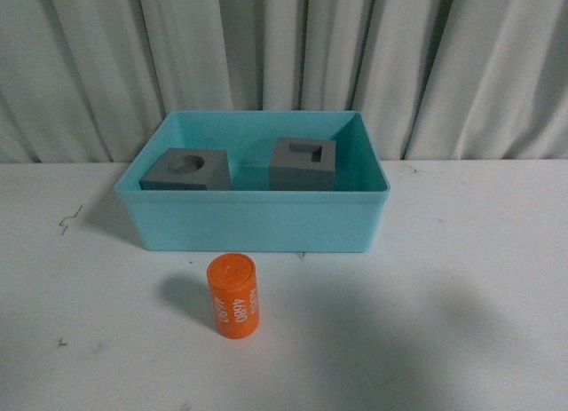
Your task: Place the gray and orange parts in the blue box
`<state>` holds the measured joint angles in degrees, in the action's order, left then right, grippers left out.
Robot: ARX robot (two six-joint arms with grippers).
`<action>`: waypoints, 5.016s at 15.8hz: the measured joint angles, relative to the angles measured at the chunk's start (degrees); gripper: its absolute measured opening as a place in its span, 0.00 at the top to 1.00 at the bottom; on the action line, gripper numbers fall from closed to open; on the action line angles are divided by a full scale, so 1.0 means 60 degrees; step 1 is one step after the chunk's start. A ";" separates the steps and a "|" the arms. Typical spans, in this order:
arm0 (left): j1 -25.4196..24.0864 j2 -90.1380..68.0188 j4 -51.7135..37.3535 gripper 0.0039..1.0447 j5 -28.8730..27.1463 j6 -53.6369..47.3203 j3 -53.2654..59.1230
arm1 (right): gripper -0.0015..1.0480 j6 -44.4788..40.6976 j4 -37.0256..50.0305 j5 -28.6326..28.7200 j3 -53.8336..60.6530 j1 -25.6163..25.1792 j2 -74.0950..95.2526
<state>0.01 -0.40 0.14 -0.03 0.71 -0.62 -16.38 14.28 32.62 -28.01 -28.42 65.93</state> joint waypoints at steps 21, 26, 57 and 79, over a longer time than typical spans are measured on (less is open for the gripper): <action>0.0000 0.0000 0.0007 0.06 0.0000 -0.0011 0.0000 | 0.06 -0.4146 -0.4619 0.1475 -0.7526 0.7890 0.8368; 0.0000 0.0000 0.0007 0.06 0.0000 -0.0015 0.0000 | 0.06 -0.3515 -0.4623 0.1042 -0.8276 0.8597 0.9380; 0.0000 0.0000 0.0007 0.06 0.0000 -0.0015 0.0000 | 0.54 0.2011 -0.0889 -0.2065 -1.2127 0.8022 1.0484; 0.0000 0.0000 0.0007 0.06 0.0000 -0.0015 0.0000 | 0.55 0.2218 -0.3748 -0.3625 -1.4972 0.9318 1.3704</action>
<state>0.01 -0.40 0.19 -0.03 0.62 -0.62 -3.07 -8.21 10.87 -117.84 27.49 148.16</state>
